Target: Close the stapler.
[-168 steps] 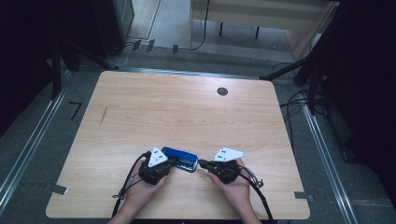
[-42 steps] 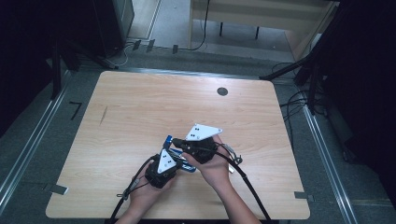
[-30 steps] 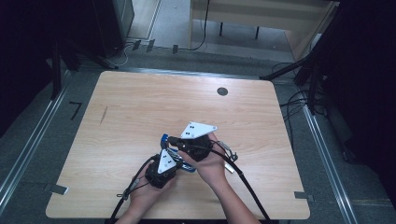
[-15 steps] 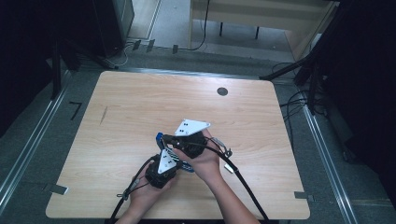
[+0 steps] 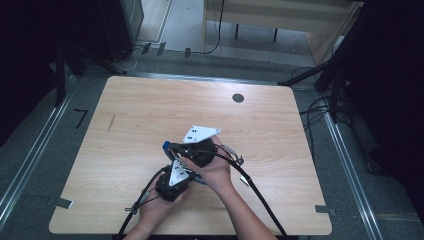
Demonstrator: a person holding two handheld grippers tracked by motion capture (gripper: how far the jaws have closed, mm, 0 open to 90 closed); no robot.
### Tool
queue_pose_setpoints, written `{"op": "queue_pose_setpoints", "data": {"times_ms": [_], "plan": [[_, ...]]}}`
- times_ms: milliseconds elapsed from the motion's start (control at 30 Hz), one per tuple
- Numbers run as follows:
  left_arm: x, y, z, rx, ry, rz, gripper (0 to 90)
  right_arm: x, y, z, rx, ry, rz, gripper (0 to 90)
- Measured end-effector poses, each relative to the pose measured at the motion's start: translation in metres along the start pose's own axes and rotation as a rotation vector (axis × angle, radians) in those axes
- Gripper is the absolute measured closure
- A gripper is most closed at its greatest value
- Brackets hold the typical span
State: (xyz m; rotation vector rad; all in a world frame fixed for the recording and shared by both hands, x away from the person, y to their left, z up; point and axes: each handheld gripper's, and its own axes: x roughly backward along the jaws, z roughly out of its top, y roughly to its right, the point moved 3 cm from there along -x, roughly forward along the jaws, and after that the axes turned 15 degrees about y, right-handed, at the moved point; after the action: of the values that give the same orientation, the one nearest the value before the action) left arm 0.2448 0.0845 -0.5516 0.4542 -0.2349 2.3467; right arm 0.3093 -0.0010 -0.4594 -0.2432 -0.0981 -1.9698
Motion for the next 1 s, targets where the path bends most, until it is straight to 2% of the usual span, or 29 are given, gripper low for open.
{"op": "queue_pose_setpoints", "data": {"times_ms": [1000], "plan": [[0.0, 0.0, 0.0, 0.0, -0.001, 0.0, 90.0, -0.021, 0.002, 0.001, -0.001, -0.032, 0.031, 90.0]]}}
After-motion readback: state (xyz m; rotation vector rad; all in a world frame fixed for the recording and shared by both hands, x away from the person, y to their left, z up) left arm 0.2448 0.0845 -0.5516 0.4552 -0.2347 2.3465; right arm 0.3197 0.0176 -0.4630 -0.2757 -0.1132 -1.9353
